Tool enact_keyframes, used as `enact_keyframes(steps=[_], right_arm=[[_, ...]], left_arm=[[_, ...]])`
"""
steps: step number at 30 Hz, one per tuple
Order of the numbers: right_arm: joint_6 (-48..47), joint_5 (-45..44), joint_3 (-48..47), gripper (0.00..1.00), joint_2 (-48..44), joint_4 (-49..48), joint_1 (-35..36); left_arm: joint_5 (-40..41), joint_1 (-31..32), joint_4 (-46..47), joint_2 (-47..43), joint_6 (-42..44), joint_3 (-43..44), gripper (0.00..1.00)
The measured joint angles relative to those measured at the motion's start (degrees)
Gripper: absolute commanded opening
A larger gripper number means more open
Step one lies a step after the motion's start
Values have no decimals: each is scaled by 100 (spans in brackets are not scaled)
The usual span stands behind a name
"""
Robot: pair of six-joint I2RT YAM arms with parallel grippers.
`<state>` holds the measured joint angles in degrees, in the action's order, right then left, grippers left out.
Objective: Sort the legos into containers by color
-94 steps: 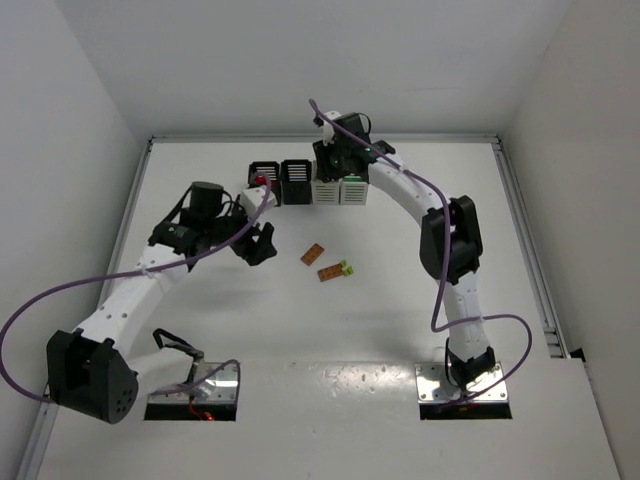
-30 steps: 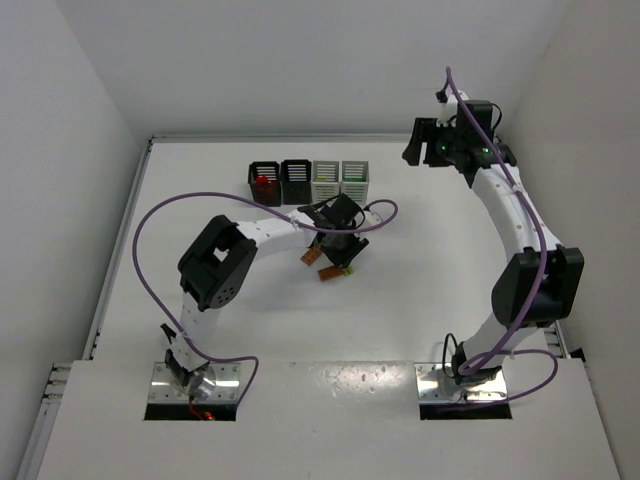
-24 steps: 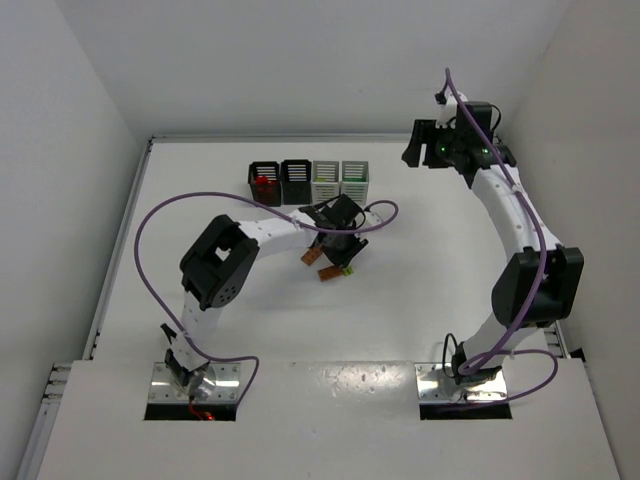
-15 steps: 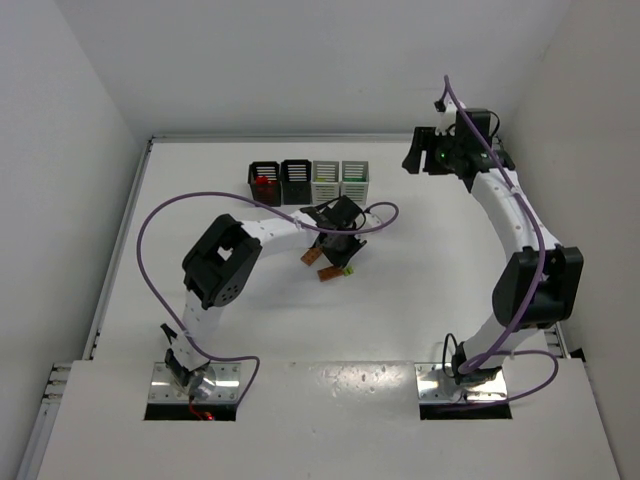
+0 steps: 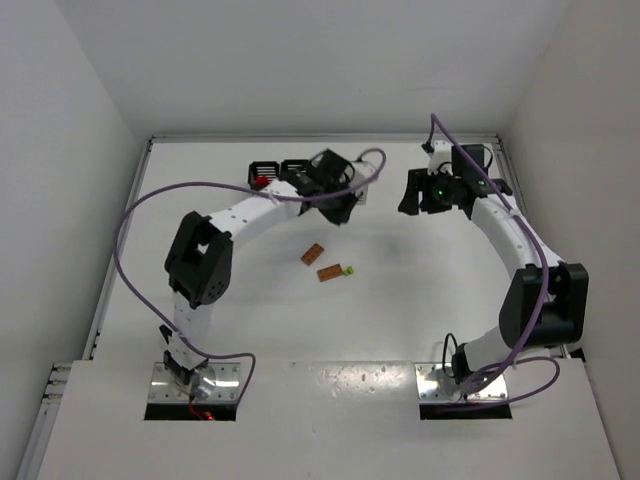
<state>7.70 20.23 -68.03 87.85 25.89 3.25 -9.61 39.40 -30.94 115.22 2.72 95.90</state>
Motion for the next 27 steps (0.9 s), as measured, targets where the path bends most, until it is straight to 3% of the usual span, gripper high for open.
enact_keyframes(steps=[6,13,17,27], right_arm=[[-400,446,852,62,-446,173,31],[-673,892,1714,59,-765,87,234],[-761,953,2269,59,-1023,79,522],[-885,870,2308,59,-1032,-17,793]], left_arm=[[81,-741,15,-258,-90,1294,15],[289,-1049,-13,175,-297,2208,16],[310,-1104,-61,756,-337,2579,17],[503,-1165,-214,1545,-348,2835,22]])
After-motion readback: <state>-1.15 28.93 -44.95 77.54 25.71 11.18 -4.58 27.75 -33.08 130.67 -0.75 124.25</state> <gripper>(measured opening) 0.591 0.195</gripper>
